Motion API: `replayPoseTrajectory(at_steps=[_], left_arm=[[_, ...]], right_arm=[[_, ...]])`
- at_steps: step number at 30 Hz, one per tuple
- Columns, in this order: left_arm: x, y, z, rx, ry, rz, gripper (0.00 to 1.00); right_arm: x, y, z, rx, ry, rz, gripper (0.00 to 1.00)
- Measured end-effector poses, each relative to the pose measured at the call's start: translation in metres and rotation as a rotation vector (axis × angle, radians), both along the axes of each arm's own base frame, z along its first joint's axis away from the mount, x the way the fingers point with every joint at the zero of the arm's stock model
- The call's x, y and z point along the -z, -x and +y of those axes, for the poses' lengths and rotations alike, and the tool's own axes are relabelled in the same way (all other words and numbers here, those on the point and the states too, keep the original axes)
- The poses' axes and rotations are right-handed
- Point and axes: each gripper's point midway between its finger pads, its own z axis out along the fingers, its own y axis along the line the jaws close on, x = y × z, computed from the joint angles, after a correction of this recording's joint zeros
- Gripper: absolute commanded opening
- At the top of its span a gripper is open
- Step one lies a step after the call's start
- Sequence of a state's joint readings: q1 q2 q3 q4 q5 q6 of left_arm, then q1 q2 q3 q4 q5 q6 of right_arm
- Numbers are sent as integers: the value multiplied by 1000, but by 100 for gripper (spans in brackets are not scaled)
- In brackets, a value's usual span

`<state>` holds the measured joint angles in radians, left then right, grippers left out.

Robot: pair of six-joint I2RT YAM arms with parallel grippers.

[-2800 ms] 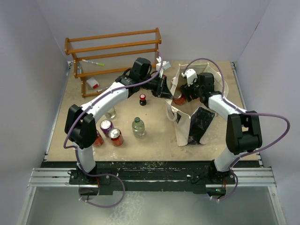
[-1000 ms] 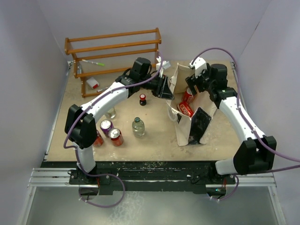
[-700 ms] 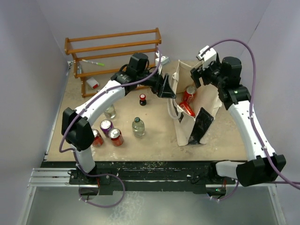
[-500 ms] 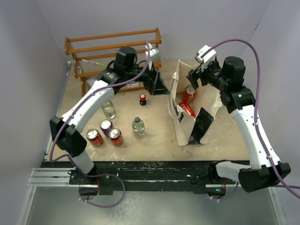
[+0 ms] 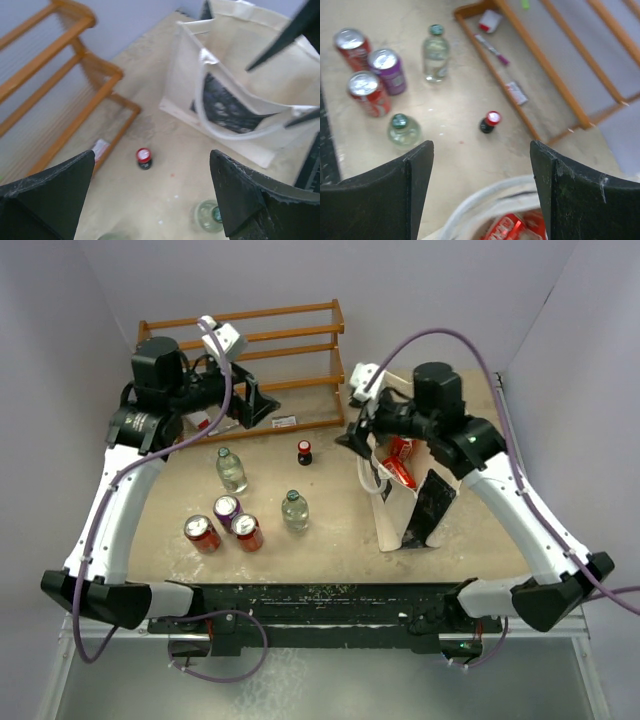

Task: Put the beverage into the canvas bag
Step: Place the drink in the canvas bag, then pick up the drink from the center of the board.

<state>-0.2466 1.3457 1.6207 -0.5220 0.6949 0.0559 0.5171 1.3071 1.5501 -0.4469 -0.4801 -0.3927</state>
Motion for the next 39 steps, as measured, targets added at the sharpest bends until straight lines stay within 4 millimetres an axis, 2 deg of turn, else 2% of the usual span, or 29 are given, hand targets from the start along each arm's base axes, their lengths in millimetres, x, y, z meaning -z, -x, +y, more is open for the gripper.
replayPoseTrajectory(at_steps=[4,9,13,15,19,22,30,34,39], left_arm=[[0,-11,47,-184,-81,-46,99],[23,-22,100,-373,-135,2,99],[38,-26,128,-457,-141,51,99],[40,-27,134,-476,-140,58,99],[37,-25,135,-477,-130,54,99],[32,-21,133,-468,-124,41,99],[26,-16,129,-453,-106,29,99],[27,-16,128,-446,-97,33,99],[32,-14,125,-430,-86,53,99]], right_arm=[[31,24,43,-141,64,50,78],[89,50,82,-267,166,134,78],[137,62,101,-319,251,211,78],[153,65,108,-334,276,237,78],[175,67,117,-345,308,261,76],[186,64,121,-340,324,269,72],[217,61,128,-342,354,313,50],[224,61,130,-341,356,330,44],[220,61,135,-351,327,325,36]])
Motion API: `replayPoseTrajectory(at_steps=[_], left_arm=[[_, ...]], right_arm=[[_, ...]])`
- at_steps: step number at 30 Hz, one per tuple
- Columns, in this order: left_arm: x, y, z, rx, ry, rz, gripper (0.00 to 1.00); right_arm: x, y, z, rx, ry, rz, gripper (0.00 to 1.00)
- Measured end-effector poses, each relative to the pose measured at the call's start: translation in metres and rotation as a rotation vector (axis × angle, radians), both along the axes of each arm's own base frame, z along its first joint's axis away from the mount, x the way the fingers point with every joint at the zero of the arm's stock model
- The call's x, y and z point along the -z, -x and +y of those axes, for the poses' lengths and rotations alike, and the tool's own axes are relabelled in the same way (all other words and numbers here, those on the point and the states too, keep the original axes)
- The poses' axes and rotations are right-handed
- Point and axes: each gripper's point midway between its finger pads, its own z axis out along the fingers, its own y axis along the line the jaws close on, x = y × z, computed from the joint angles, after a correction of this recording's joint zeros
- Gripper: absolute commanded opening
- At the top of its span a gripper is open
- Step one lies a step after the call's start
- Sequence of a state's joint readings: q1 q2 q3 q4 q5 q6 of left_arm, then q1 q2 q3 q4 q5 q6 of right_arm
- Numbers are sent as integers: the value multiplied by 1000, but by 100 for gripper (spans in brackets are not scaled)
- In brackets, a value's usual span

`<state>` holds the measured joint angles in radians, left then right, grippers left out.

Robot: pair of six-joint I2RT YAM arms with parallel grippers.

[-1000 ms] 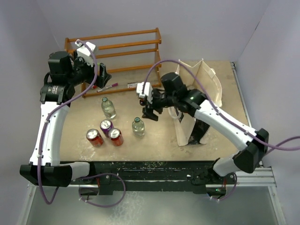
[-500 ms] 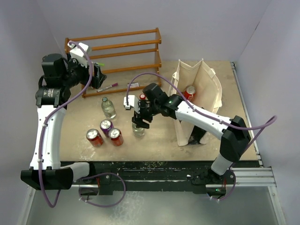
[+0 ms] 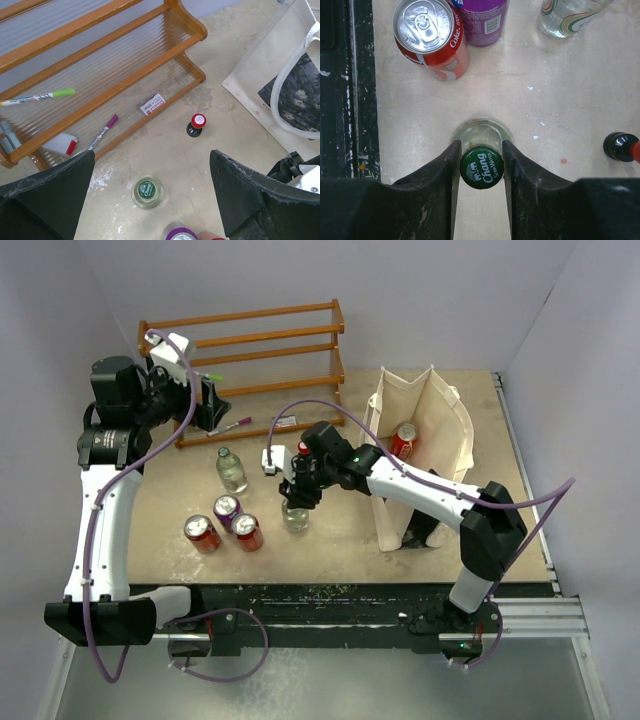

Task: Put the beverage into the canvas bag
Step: Pick up the drink from the center of the board.

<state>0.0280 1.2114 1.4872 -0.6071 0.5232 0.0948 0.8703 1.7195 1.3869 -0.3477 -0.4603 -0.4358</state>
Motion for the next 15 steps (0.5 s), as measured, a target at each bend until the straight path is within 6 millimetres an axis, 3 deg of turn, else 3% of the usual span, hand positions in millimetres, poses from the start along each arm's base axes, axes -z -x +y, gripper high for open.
replayPoseTrajectory(at_steps=[9,15], left_arm=[[1,1,-6,36,19,-3,99],[4,-1,-12,68,47,18,99]], right_arm=[[-2,-1,1,11,-9,2,2],[-6,3,-12,42,31,10,0]])
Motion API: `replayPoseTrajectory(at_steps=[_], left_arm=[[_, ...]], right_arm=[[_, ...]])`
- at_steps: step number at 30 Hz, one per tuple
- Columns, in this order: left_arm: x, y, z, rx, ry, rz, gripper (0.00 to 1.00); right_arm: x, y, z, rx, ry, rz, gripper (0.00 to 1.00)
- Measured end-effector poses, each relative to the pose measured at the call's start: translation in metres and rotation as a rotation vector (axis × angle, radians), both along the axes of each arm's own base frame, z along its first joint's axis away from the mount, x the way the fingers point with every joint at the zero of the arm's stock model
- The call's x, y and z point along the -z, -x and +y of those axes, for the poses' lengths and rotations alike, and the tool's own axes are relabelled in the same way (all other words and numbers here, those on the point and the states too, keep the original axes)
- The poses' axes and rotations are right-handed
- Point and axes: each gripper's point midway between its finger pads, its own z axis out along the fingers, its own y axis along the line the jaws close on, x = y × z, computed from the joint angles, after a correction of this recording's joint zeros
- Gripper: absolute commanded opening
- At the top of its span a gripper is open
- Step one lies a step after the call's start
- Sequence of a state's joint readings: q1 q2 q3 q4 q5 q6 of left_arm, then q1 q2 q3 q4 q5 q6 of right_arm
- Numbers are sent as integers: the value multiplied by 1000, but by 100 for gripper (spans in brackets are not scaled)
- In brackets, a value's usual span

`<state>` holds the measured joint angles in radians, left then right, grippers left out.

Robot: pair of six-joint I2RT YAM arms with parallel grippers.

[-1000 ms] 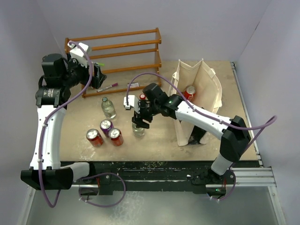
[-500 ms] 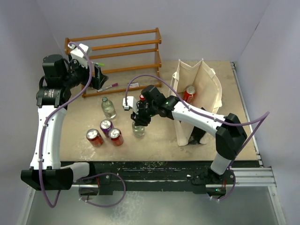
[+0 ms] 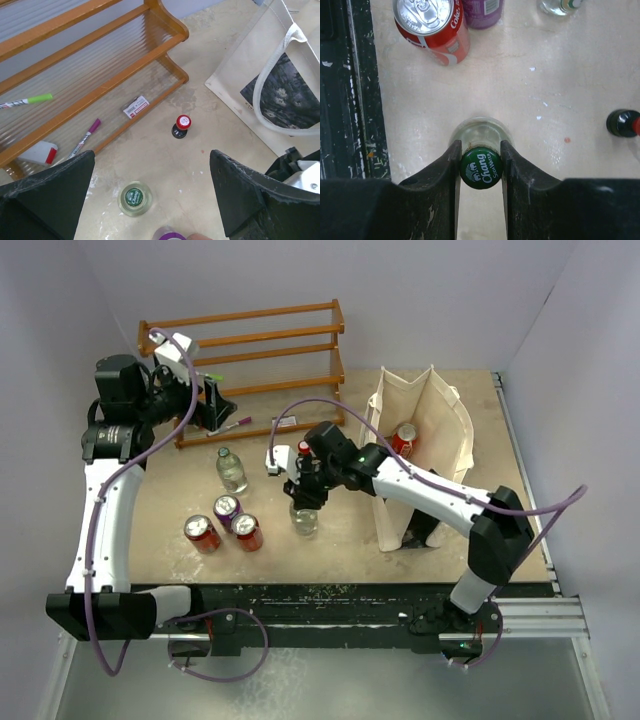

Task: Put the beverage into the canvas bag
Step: Pick up the drink from the center of the board.

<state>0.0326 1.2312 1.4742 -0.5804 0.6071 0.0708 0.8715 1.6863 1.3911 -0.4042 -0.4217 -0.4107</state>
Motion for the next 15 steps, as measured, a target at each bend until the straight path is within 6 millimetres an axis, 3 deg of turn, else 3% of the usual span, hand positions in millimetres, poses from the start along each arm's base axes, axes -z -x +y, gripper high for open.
replayPoseTrajectory(at_steps=[3,6,15], left_arm=[[6,-6,-3,13,18,23,99],[16,-14,-6,23,40,61,99],[30,-31,-16,58,82,121,100]], right_arm=[[-14,2,-10,24,15,-12,0],[-47,2,-15,40,-14,-54,0],[-199,-4,-30,99,-220,-298,0]])
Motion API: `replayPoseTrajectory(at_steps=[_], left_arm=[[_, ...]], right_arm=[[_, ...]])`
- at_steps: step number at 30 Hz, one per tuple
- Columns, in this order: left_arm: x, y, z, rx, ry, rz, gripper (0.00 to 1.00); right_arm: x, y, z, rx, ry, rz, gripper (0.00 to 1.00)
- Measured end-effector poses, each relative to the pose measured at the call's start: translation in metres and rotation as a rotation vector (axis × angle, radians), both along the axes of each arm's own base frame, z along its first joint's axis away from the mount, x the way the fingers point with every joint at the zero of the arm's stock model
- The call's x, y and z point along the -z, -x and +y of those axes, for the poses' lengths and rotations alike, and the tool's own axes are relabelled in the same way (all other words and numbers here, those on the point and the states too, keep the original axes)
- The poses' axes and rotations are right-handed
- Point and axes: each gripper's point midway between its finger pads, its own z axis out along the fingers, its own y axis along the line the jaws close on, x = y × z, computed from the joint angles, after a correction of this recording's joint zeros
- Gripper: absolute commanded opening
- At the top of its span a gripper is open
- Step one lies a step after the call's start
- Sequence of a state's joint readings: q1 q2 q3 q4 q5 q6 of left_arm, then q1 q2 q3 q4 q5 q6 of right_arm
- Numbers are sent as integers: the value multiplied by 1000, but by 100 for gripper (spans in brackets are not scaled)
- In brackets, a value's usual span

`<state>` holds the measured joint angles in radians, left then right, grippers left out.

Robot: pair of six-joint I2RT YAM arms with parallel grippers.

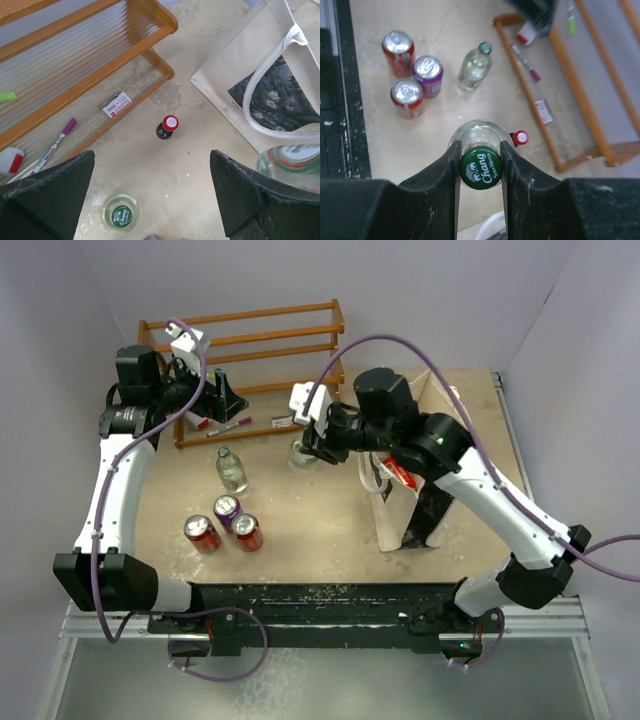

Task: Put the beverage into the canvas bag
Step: Pick up the drink from the center of the board, then place the drink in the canvas bag.

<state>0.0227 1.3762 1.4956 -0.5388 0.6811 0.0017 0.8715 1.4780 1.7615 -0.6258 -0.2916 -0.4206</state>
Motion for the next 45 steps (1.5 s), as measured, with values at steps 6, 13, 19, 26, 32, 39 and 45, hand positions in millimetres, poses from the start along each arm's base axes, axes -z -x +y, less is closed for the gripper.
replayPoseTrajectory(at_steps=[6,13,19,26,32,39,45], left_arm=[[3,2,-28,76,-5,3,99],[5,15,-78,221,5,-3,98],[-5,24,-119,350,95,-11,93],[0,42,-183,502,174,48,86],[17,56,-247,591,245,205,79],[44,65,-296,631,280,377,62],[58,68,-309,630,293,454,43]], right_arm=[[-67,-7,-22,97,-66,-104,0],[-115,-40,-74,290,-135,-145,0],[-122,-75,-131,487,-141,-161,0],[-91,-91,-203,680,-113,-86,0],[-53,-88,-243,779,-89,-10,0],[-15,-88,-254,790,-66,53,0],[10,-87,-245,732,-60,97,0]])
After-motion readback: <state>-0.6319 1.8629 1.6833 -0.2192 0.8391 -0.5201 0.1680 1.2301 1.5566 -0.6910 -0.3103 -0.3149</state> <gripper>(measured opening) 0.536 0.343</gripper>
